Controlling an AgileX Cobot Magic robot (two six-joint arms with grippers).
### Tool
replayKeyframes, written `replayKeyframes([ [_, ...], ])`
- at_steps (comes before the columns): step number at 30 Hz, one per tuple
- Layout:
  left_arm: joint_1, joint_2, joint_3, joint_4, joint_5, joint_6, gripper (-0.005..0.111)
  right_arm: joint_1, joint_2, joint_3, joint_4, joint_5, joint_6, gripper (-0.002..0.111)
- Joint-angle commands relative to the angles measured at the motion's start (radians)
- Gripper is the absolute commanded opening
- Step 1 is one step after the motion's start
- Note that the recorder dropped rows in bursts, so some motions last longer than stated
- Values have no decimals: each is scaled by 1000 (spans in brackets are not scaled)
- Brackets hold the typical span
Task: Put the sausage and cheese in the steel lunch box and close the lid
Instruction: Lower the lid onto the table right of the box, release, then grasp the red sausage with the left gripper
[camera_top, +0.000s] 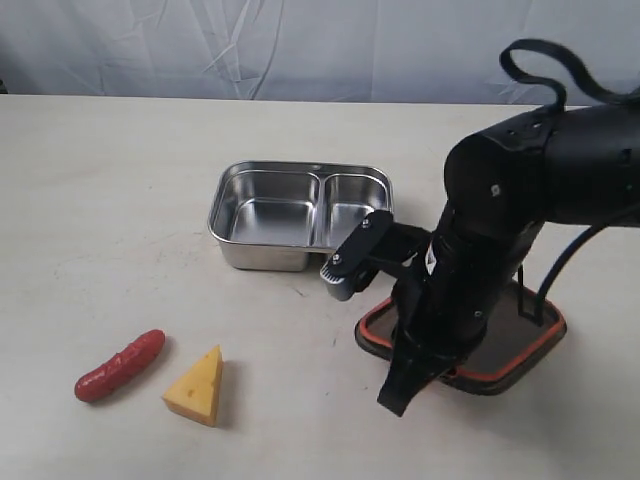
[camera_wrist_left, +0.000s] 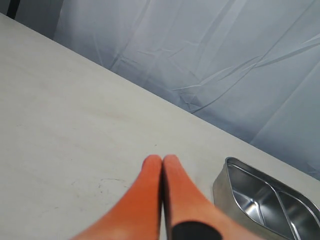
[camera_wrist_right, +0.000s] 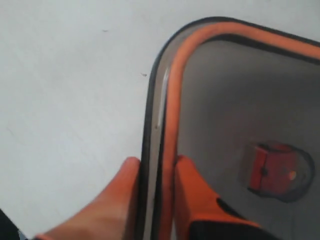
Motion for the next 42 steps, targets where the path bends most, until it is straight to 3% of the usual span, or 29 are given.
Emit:
replayKeyframes([
  [1, -7, -4, 4, 0, -5, -1, 0, 4, 41, 8, 43, 6, -3, 33],
  [3, -7, -4, 4, 0, -5, -1, 0, 4, 41, 8, 43, 8, -3, 49],
  [4, -7, -4, 4, 0, -5, -1, 0, 4, 41, 8, 43, 8, -3, 52],
  [13, -9, -4, 0, -143, -47, -3, 0, 4, -88, -18, -30, -30, 104, 41],
  [18, -46, 55, -128, -193, 13, 177, 0, 4, -239, -62, -213, -28, 277, 41],
  [23, -99, 307, -311, -371, 184, 572, 0, 4, -352, -67, -298, -36, 331, 41],
  [27, -113, 593, -495, -467, 455, 886, 0, 4, -386, -67, -304, -36, 336, 41],
  [31, -113, 860, -659, -370, 622, 934, 0, 4, -388, -65, -320, -38, 345, 41],
  [34, -113, 1013, -727, -279, 686, 934, 0, 4, -388, -65, -320, -31, 345, 41],
  [37, -120, 1140, -753, -300, 738, 934, 0, 4, -388, -65, -329, -29, 345, 41],
  [39, -131, 1199, -754, -342, 768, 997, 5, 4, -388, -65, -342, -29, 345, 41],
  [42, -159, 1270, -754, -415, 811, 1110, 23, 4, -388, -65, -358, -23, 345, 41],
])
